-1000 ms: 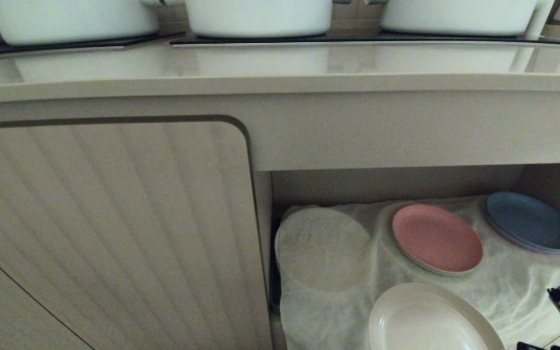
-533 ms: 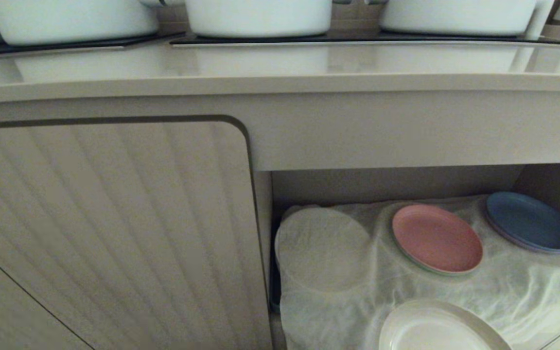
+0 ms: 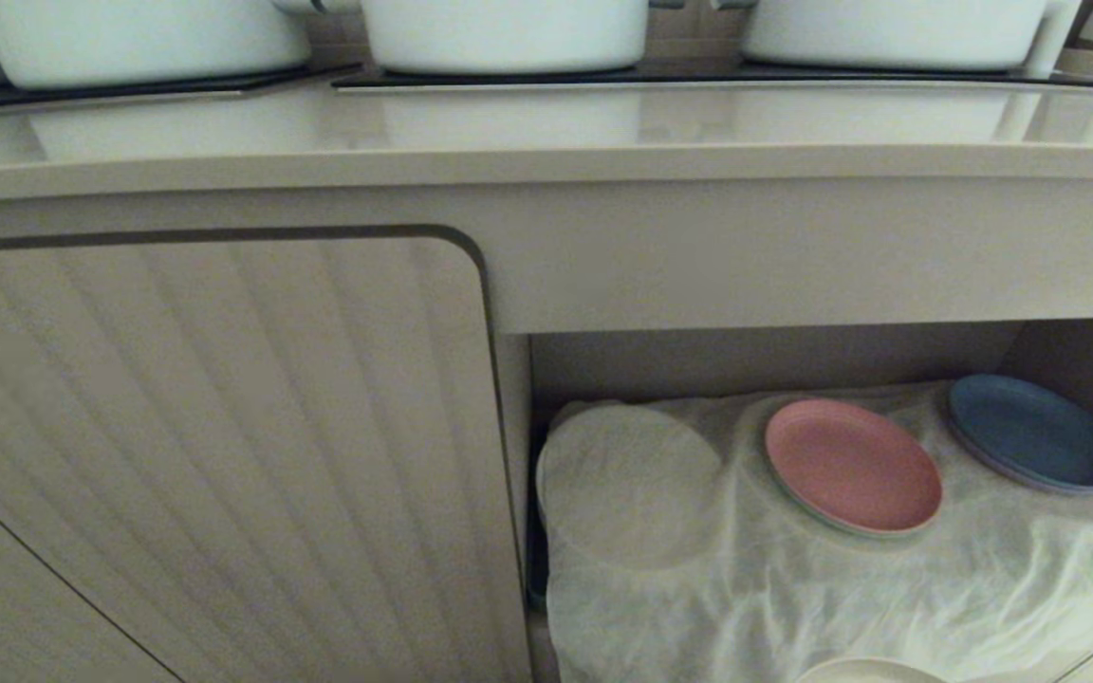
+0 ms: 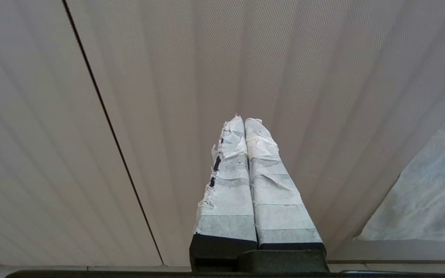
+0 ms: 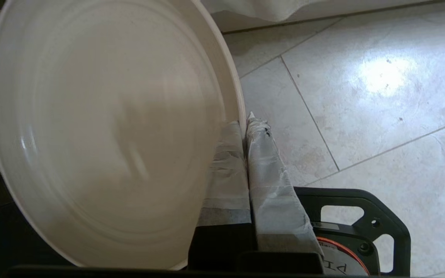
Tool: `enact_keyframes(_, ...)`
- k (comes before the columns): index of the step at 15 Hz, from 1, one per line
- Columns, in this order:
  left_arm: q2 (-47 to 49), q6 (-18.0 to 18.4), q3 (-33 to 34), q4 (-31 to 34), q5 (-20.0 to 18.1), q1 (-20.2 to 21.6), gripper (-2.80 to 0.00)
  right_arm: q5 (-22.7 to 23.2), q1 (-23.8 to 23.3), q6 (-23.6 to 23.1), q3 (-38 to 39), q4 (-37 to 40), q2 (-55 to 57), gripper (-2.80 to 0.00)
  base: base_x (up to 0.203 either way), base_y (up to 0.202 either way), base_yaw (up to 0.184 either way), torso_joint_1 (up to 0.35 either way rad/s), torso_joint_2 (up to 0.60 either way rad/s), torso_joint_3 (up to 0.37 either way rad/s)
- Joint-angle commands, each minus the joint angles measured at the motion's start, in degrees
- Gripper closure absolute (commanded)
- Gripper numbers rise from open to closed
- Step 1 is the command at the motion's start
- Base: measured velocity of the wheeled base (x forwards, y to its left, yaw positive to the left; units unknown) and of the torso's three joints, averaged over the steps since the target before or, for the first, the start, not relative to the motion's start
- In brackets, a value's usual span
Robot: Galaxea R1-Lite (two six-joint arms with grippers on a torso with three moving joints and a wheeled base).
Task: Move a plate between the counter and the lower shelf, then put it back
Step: Put the plate
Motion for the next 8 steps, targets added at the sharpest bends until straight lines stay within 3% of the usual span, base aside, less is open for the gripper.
enact_keyframes(1,0.0,-0.1,0.0,0.0,0.0,0.0,0.00,-0.1,0.3,0.3,0.1,0.1,-0.5,0.00,0.000,0.000,0.000,0.000,0.00,0.000)
enact_keyframes(8,0.0,-0.1,0.0,0.0,0.0,0.0,0.00,-0.1,1.5,0.4,0.2,0.0,-0.3,0.00,0.000,0.000,0.000,0.000,0.00,0.000)
